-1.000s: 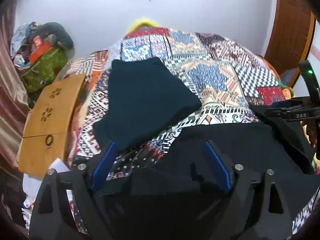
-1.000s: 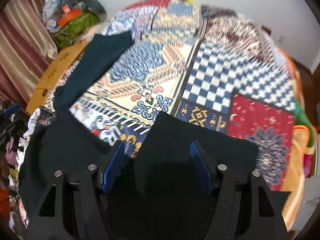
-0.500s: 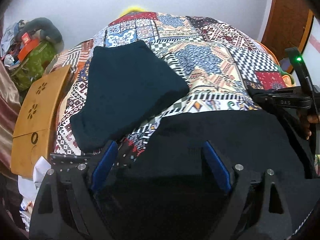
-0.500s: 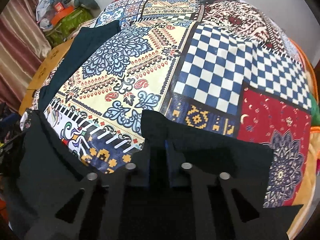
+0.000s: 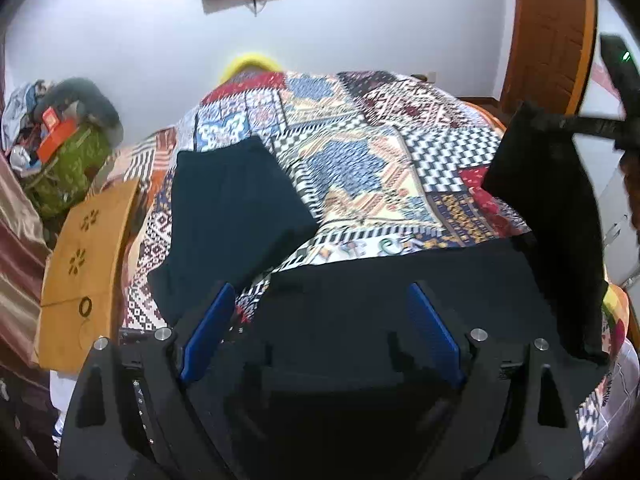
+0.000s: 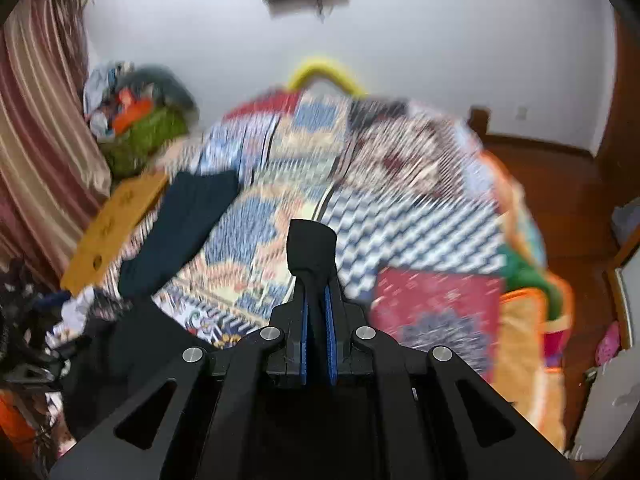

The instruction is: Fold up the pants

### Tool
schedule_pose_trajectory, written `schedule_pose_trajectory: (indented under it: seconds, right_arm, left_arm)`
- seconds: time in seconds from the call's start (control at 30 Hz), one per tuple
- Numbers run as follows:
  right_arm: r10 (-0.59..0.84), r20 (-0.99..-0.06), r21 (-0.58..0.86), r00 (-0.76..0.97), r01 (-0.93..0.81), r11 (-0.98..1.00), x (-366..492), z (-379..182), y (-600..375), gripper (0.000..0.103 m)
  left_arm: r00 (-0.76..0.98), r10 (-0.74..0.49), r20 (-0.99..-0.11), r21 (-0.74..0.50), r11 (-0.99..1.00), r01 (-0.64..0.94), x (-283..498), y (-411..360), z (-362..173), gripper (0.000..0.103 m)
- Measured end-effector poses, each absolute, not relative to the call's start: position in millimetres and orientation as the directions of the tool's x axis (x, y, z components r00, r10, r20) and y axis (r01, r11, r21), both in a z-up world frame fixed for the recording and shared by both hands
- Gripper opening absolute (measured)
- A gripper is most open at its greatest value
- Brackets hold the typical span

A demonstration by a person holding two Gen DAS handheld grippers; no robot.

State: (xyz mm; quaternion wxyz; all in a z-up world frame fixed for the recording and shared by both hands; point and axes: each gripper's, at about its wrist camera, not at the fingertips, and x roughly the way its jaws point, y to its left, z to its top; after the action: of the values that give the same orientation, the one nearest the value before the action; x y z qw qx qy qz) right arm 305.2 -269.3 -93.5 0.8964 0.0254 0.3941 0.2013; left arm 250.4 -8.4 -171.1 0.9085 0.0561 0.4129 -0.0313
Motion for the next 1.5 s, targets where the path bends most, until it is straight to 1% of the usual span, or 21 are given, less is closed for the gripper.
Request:
schedule_pose_trajectory:
  seconds: [0.1,0.17,0.27,0.4,0.47,0.6,0.8,0.9,0.93,1.03,1.13,1.2,1.27,1.3,1.37,1.5]
  right_arm:
    - [0.382,-0.636,0.213,0.671,-0.323,0.922,289,-61,-291,0.006]
    - [0.378,-0.6,0.215,0.705,-0.313,0.925,273,-45,-310,0.006]
    - [0.359,-0.576,0.21,0.734,-0.291,0.933,254,-41,-328,0.006]
    - [0.319,-0.614,0.208,0.722,-0.242,0.948,236,-64,-350,0.006]
    - [0.299,-0.647,0.213,0.701,-0.211,0.954,227,-85,-362,0.006]
    - [0.228,-0.733,0.184,0.641,-0.136,0.973,207,-144,-387,0.006]
    - [0.217,-0.817,0.241,0.534,-0.027,0.97,182,-218,-402,0.008]
    - [0.223,-0.837,0.256,0.499,-0.003,0.967,176,-231,-406,0.011]
    - [0.218,-0.842,0.249,0.493,-0.003,0.968,173,-231,-407,0.011]
    - [0.188,-0.858,0.217,0.478,0.006,0.976,176,-220,-411,0.019]
    - [0.134,-0.85,0.161,0.509,0.01,0.987,178,-194,-413,0.019]
    - [0.127,-0.833,0.139,0.538,-0.018,0.99,184,-174,-408,0.021]
    - [0.134,-0.803,0.119,0.581,-0.064,0.991,188,-149,-394,0.029]
    - [0.141,-0.784,0.109,0.604,-0.09,0.99,189,-138,-384,0.037]
    - [0.169,-0.739,0.088,0.652,-0.155,0.984,194,-116,-361,0.044]
    - [0.249,-0.686,0.054,0.684,-0.293,0.954,204,-90,-299,0.048]
  left_arm:
    - [0.663,-0.023,-0.749,0.083,0.988,0.128,245,-27,-167,0.093]
    - [0.654,-0.031,-0.756,0.087,0.985,0.147,243,-39,-169,0.094]
    - [0.614,-0.044,-0.788,0.096,0.976,0.194,245,-62,-182,0.094]
    - [0.547,-0.077,-0.834,0.088,0.959,0.27,241,-100,-205,0.094]
    - [0.519,-0.095,-0.85,0.084,0.946,0.312,237,-120,-213,0.094]
    - [0.469,-0.112,-0.876,0.087,0.92,0.381,230,-154,-229,0.094]
    - [0.432,-0.141,-0.891,0.063,0.903,0.425,226,-181,-239,0.094]
    - [0.433,-0.153,-0.888,0.056,0.9,0.433,226,-186,-238,0.094]
    - [0.438,-0.153,-0.886,0.058,0.9,0.432,227,-186,-236,0.094]
    - [0.472,-0.16,-0.867,0.058,0.908,0.415,231,-180,-225,0.094]
    - [0.518,-0.177,-0.837,0.039,0.925,0.378,237,-162,-205,0.094]
    - [0.56,-0.171,-0.811,0.034,0.941,0.336,240,-144,-189,0.094]
    - [0.602,-0.153,-0.783,0.032,0.958,0.284,242,-118,-172,0.094]
    - [0.623,-0.139,-0.77,0.034,0.966,0.257,241,-103,-165,0.094]
    - [0.655,-0.107,-0.748,0.043,0.977,0.21,240,-77,-154,0.094]
    - [0.701,-0.003,-0.713,0.084,0.993,0.089,230,-10,-139,0.097]
